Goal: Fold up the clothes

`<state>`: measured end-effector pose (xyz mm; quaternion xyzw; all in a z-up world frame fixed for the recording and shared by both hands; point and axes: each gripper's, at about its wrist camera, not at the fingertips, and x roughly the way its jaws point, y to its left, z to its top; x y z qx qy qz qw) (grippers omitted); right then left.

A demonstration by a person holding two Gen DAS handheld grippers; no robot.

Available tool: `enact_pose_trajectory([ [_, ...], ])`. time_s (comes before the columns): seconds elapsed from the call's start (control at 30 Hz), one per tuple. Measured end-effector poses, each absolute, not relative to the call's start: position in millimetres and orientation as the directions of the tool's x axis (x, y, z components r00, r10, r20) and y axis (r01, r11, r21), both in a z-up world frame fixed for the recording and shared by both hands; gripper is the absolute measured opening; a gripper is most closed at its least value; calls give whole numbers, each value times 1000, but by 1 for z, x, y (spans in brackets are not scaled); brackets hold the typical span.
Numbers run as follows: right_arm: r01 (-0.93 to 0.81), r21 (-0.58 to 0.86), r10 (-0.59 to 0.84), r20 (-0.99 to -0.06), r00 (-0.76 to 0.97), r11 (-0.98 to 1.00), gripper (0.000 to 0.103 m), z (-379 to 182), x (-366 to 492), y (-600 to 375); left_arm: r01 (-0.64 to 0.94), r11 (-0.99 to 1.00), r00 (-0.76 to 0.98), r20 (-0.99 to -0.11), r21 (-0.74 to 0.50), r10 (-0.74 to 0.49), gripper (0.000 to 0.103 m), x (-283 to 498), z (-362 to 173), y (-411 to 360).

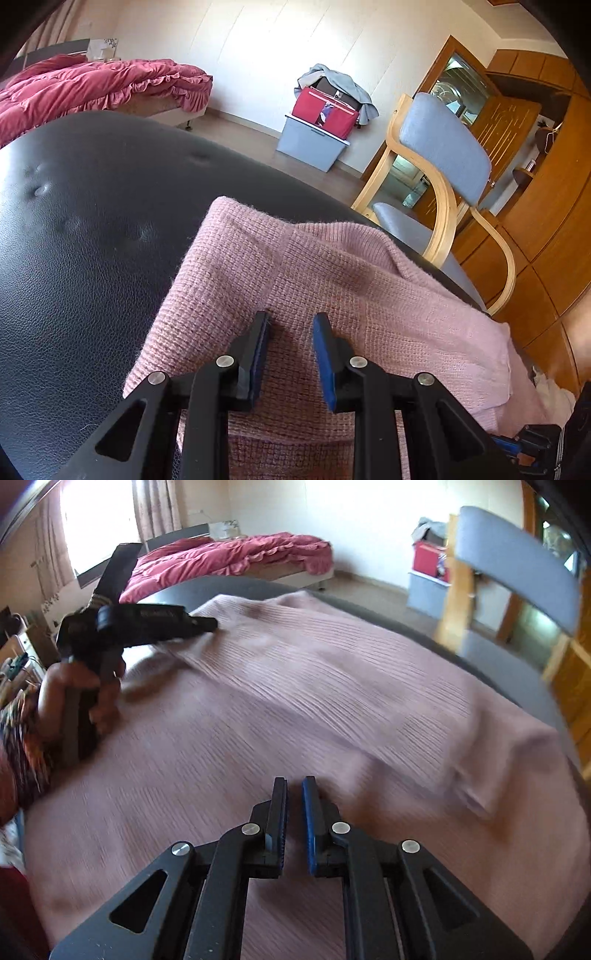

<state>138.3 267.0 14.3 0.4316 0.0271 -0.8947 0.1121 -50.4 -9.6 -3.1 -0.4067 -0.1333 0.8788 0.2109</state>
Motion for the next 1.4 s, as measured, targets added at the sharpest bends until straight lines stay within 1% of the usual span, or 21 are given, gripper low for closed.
enact_pose_trajectory([
  [0.1, 139, 211, -252, -755, -605, -968, 7, 16, 159, 305, -262, -873, -580, -656, -412, 484, 24, -50, -4, -11],
  [0.13, 110, 255, -268, -748, -607, -961, 9, 17, 165, 316, -261, -872, -579, -655, -415, 485, 24, -50, -4, -11],
  [0.2, 55, 270, -245, -746, -619, -961, 9, 19, 172, 328, -261, -870, -579, -653, -417, 487, 24, -50, -4, -11],
  [0.27, 36, 308, -253, -707, -661, -951, 9, 27, 176, 340, -262, -871, -580, -654, -416, 486, 24, -50, -4, -11],
  [0.33, -1, 298, -215, -692, -689, -955, 9, 32, 170, 346, -263, -871, -579, -654, -415, 487, 24, -49, -3, -11],
  [0.43, -29, 231, -151, -719, -678, -972, 9, 26, 152, 344, -267, -862, -572, -648, -432, 502, 24, -50, -4, -14],
  [0.5, -71, 171, -86, -761, -643, -983, 9, 14, 142, 344, -273, -854, -565, -645, -443, 515, 24, -51, -4, -17],
  [0.53, -82, 174, -80, -758, -647, -981, 9, 14, 142, 346, -273, -848, -561, -641, -454, 524, 24, -52, -4, -19],
  [0.57, -117, 151, -39, -759, -650, -982, 9, 15, 144, 350, -271, -844, -559, -639, -463, 529, 24, -53, -5, -21],
  [0.6, -183, 93, 48, -764, -643, -979, 9, 14, 147, 356, -269, -841, -557, -636, -469, 534, 24, -53, -5, -22],
  [0.63, -239, 57, 110, -768, -631, -969, 11, 12, 150, 363, -269, -840, -557, -635, -471, 535, 24, -53, -5, -22],
  [0.67, -283, 54, 141, -769, -623, -957, 14, 10, 153, 372, -269, -841, -558, -635, -470, 534, 24, -53, -5, -22],
  [0.73, -316, 196, 60, -761, -646, -928, 9, 7, 159, 397, -270, -841, -559, -635, -469, 533, 24, -52, -5, -21],
  [0.77, -325, 249, 27, -754, -656, -912, 9, 7, 162, 406, -270, -840, -558, -634, -471, 535, 24, -52, -5, -22],
  [0.8, -319, 258, 18, -752, -659, -912, 9, 9, 162, 407, -270, -839, -558, -633, -473, 536, 24, -52, -5, -22],
  [0.83, -307, 245, 21, -750, -661, -920, 13, 13, 160, 405, -270, -838, -557, -632, -475, 538, 24, -52, -5, -22],
  [1.0, -301, 227, 49, -718, -694, -926, 13, 27, 142, 415, -270, -832, -555, -628, -485, 545, 24, -52, -6, -23],
  [1.1, -328, 217, 58, -751, -658, -919, 13, 14, 124, 426, -270, -829, -554, -625, -490, 550, 24, -52, -6, -24],
  [1.13, -335, 229, 50, -756, -653, -914, 12, 9, 121, 431, -269, -826, -553, -623, -495, 553, 24, -52, -6, -25],
  [1.2, -363, 279, 48, -731, -680, -889, 9, 10, 127, 445, -269, -823, -553, -620, -500, 557, 24, -52, -7, -26],
  [1.4, -449, 351, 83, -706, -703, -822, 9, 6, 147, 480, -269, -822, -554, -618, -502, 558, 24, -51, -6, -25],
])
